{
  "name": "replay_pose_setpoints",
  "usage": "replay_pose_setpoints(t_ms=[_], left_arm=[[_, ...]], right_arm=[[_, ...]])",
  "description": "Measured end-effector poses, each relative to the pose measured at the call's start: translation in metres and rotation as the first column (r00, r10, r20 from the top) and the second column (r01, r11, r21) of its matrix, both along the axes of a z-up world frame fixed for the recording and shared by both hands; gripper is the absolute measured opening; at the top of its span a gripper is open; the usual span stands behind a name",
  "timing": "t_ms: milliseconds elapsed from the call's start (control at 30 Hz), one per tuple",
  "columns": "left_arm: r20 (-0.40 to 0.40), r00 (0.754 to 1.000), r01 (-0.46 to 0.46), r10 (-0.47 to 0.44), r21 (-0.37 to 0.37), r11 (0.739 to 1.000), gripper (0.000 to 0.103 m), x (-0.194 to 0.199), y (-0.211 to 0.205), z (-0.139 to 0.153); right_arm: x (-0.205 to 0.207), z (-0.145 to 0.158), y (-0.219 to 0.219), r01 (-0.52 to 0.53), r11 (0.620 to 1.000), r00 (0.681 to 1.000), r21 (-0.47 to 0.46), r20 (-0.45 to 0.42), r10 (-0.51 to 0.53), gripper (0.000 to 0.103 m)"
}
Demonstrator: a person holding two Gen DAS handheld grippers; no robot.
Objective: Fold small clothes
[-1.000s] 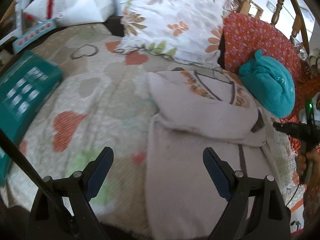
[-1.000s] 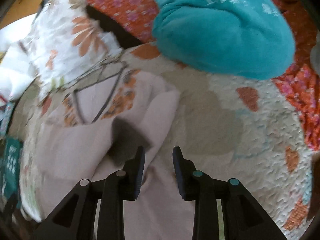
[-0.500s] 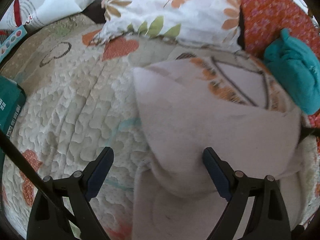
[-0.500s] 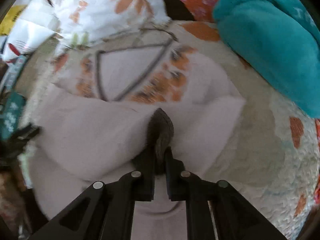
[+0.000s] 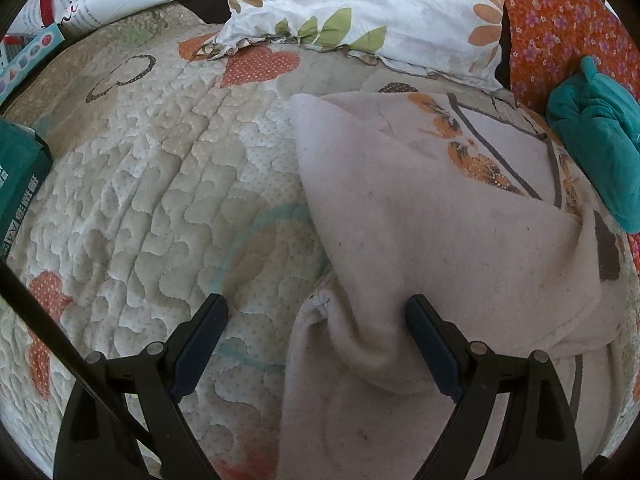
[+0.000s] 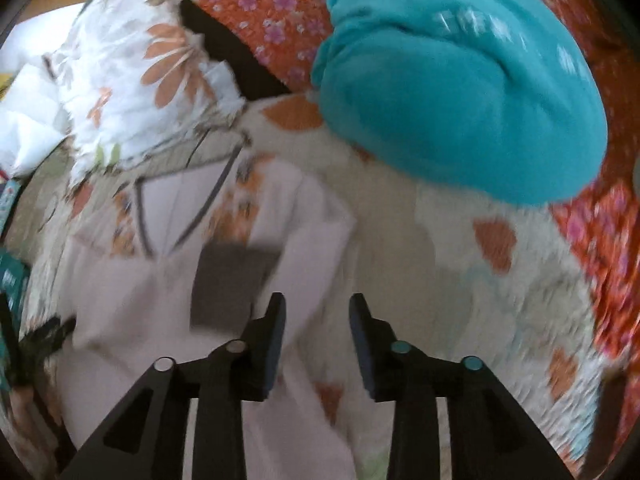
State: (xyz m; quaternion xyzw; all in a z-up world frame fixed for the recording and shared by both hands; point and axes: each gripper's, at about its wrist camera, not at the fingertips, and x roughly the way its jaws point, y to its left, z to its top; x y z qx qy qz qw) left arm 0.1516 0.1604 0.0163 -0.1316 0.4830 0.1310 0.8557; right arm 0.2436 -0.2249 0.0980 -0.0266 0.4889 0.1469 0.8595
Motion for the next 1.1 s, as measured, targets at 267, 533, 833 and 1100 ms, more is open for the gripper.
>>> replay_pose_setpoints(t_ms=[267, 533, 833, 1100], left_arm=[[-0.01, 1.0, -0.006, 0.006, 0.021, 1.0, 0.09, -0.002, -0.003, 0.0], [-0.01, 1.0, -0.012, 0.012, 0.024, 1.0, 0.09, -0.005, -0.003, -0.001], [0.005, 1.0, -0.012, 0.011, 0.037, 0.999, 0.09, -0.007, -0.005, -0.002], [0.011, 1.0, -0.016, 0.016, 0.04, 0.999, 0.093, -0.009, -0.005, 0.0]], right_arm=[[-0.036, -0.06, 0.039, -0.139, 0.966, 0.989, -0.219, 0.024, 0.148, 0.054], [-0.011, -0.048, -0.053, 0.246, 0.957, 0.969, 0.152, -0.06, -0.239, 0.004], [-0.034, -0.02, -0.037, 0.274, 0.961, 0.961, 0.049, 0.03, -0.275, 0.013], [0.002, 0.011, 0.0, 0.328, 0.942, 0.932, 0.064, 0.142, -0.334, 0.044]])
